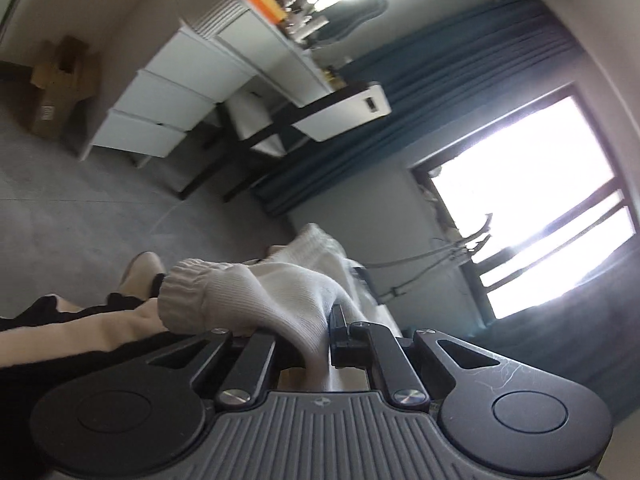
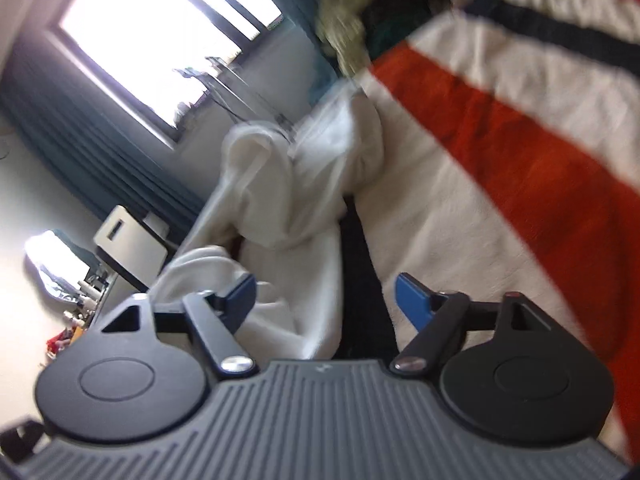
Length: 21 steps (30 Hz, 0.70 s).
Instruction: Fold clothes
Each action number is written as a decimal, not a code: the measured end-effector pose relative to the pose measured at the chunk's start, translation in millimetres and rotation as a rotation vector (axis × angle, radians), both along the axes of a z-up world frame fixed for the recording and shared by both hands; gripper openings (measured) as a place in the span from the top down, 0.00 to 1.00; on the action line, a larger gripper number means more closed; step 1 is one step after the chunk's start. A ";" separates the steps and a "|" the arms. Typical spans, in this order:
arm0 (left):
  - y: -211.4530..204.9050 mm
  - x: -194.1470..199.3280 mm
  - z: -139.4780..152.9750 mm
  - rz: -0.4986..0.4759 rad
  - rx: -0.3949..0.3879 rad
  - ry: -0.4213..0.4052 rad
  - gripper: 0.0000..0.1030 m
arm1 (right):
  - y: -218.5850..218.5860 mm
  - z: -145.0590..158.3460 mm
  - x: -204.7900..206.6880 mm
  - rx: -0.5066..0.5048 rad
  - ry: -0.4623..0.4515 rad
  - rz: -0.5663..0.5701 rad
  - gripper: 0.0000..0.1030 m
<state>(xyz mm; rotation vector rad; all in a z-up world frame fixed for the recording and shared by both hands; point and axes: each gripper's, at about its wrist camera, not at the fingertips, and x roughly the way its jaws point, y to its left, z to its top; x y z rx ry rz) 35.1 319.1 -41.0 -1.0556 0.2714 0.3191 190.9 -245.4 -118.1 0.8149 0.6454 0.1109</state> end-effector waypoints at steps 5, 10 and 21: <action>0.2 21.0 -1.1 0.010 0.029 0.024 0.94 | 16.2 -38.8 41.7 0.027 0.052 0.059 0.42; -18.0 54.1 -3.3 -0.006 0.098 0.028 0.94 | 37.4 -44.5 74.4 0.019 -0.020 0.055 0.62; -40.2 72.6 -5.9 -0.108 0.203 0.135 0.93 | 22.9 15.2 42.5 -0.047 -0.121 -0.083 0.93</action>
